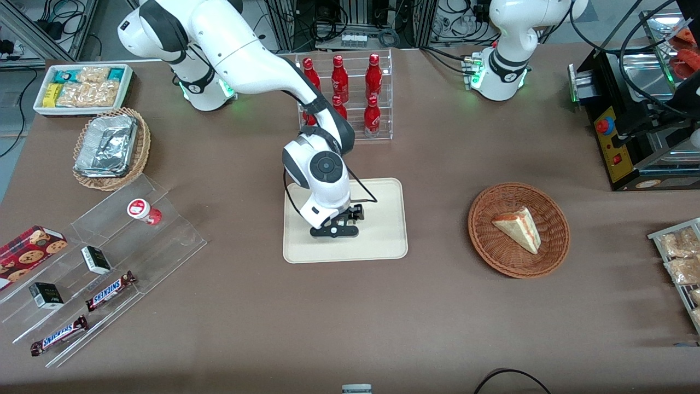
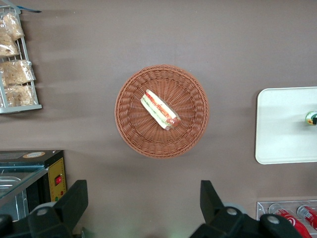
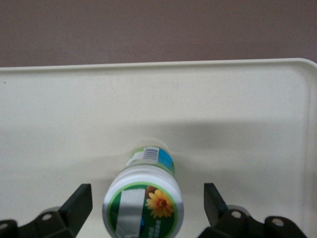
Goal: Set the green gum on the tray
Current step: 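Lower the gum bottle onto the tray and open the right gripper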
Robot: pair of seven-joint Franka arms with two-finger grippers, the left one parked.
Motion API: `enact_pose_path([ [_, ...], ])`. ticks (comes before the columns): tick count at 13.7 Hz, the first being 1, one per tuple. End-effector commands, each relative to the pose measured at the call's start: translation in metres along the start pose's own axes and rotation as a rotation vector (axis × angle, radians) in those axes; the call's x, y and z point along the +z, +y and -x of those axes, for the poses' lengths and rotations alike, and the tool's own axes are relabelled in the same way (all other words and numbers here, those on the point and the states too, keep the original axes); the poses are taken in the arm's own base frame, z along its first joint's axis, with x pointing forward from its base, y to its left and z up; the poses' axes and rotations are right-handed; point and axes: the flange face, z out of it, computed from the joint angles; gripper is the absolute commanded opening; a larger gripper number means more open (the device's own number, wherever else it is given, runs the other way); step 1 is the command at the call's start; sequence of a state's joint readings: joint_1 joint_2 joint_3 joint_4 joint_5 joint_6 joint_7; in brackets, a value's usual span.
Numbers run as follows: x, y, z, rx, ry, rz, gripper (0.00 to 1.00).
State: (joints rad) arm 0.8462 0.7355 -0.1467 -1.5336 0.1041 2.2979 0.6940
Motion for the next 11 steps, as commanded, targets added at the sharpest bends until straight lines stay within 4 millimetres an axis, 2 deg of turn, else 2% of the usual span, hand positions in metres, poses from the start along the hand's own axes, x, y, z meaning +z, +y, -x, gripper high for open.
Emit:
enact_pose_path([
  [1,-0.014,-0.005,-0.009,-0.015,0.023,-0.020,1.00],
  [3,-0.022,0.004,-0.013,-0.067,0.016,-0.016,1.00],
  [7,-0.082,0.015,-0.010,-0.142,-0.047,0.010,1.00],
  [9,-0.114,0.034,-0.017,-0.150,-0.076,0.010,1.00],
  [11,-0.147,0.047,-0.015,-0.173,-0.115,0.008,1.00],
])
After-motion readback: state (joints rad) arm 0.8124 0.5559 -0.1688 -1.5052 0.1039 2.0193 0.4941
